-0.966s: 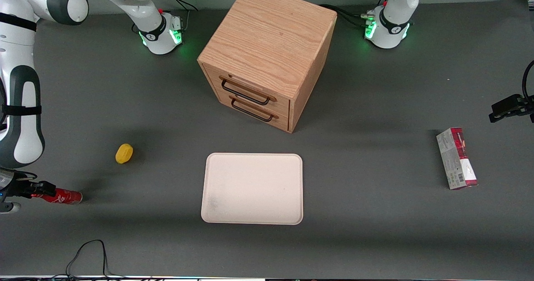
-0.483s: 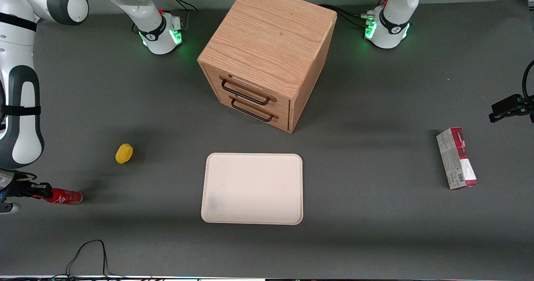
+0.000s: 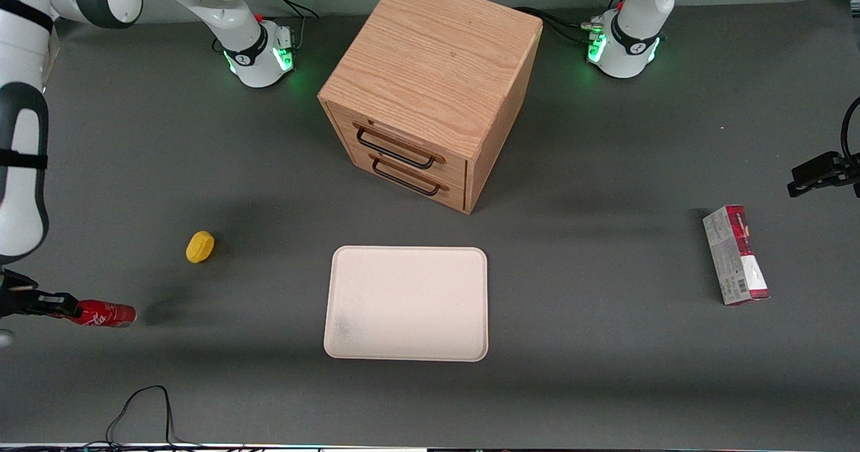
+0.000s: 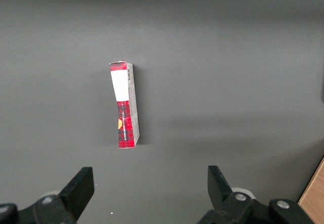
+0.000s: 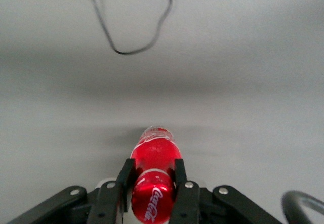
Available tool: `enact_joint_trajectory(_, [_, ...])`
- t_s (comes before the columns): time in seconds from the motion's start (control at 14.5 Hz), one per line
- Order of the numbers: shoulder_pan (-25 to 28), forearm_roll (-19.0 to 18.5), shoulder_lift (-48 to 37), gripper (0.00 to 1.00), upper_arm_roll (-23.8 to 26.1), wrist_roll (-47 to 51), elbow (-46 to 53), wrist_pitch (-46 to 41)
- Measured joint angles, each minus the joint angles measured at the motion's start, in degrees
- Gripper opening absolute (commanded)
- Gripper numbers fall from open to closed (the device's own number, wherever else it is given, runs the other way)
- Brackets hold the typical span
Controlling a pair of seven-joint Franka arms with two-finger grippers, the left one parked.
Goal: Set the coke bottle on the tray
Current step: 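Lift the bottle and carry it with the right gripper to the cream tray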
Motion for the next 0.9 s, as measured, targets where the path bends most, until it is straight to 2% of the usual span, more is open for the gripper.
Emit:
enact_joint_trajectory(0.34, [5.5, -1.7, -6.7, 0.00, 2.5, 15.3, 8.7, -18.5])
enact_joint_trajectory(0.48, [6.0, -5.6, -7.1, 0.00, 8.3, 24.6, 12.8, -22.4])
enact_joint_trajectory(0.76, [6.5, -17.1, -6.5, 0.00, 24.4, 43.9, 14.3, -22.7])
enact_joint_trajectory(0.9, [7.4, -19.2, -5.9, 0.00, 29.6, 50.2, 14.3, -22.1])
